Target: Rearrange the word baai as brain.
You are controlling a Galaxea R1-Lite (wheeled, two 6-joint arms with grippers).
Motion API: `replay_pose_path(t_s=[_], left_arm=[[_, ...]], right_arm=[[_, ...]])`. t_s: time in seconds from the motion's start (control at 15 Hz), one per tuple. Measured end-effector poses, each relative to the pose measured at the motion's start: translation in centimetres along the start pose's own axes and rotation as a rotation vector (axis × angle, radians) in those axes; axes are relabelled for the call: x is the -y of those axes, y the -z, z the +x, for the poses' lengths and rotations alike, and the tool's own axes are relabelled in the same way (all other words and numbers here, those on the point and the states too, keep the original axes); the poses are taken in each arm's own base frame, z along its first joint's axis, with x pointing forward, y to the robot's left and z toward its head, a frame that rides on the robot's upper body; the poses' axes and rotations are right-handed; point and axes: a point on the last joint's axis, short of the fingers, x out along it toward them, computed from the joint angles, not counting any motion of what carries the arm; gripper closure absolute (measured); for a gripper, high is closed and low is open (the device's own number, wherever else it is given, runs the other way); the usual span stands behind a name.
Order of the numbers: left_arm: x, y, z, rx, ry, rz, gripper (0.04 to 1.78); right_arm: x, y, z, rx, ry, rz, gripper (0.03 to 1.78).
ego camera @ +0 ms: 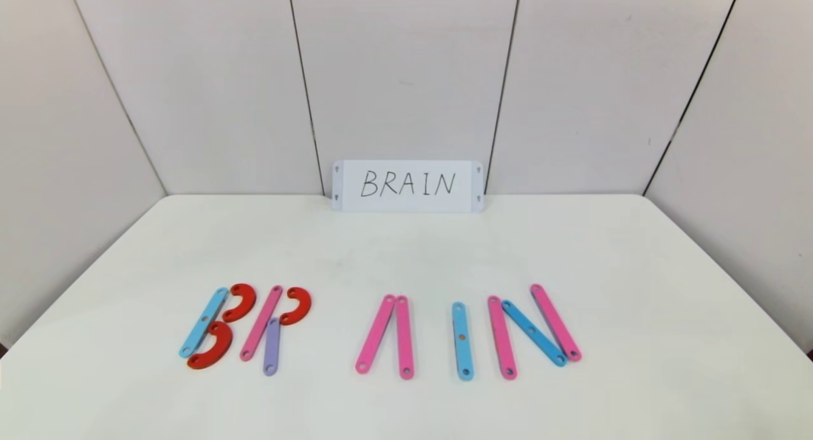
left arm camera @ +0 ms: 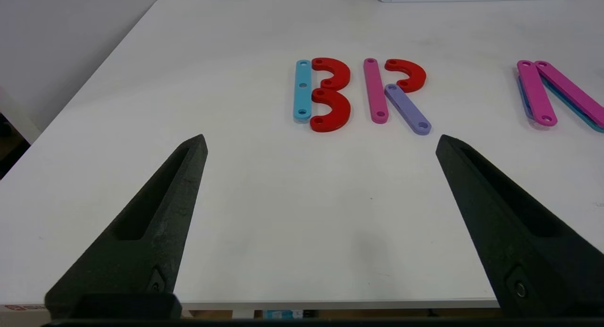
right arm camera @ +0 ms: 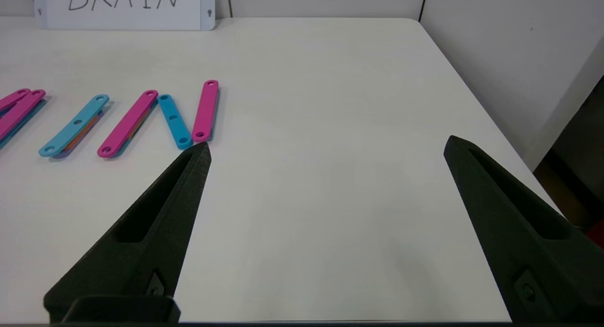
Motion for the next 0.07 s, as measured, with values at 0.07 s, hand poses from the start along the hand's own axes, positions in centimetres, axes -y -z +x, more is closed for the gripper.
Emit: replay_pose_path(t_s=[0.07], left_arm=[[0.0, 0.0, 0.0, 0.0, 0.0, 0.0, 0.12]], right_arm=[[0.0, 0.0, 0.0, 0.0, 0.0, 0.001, 0.08]])
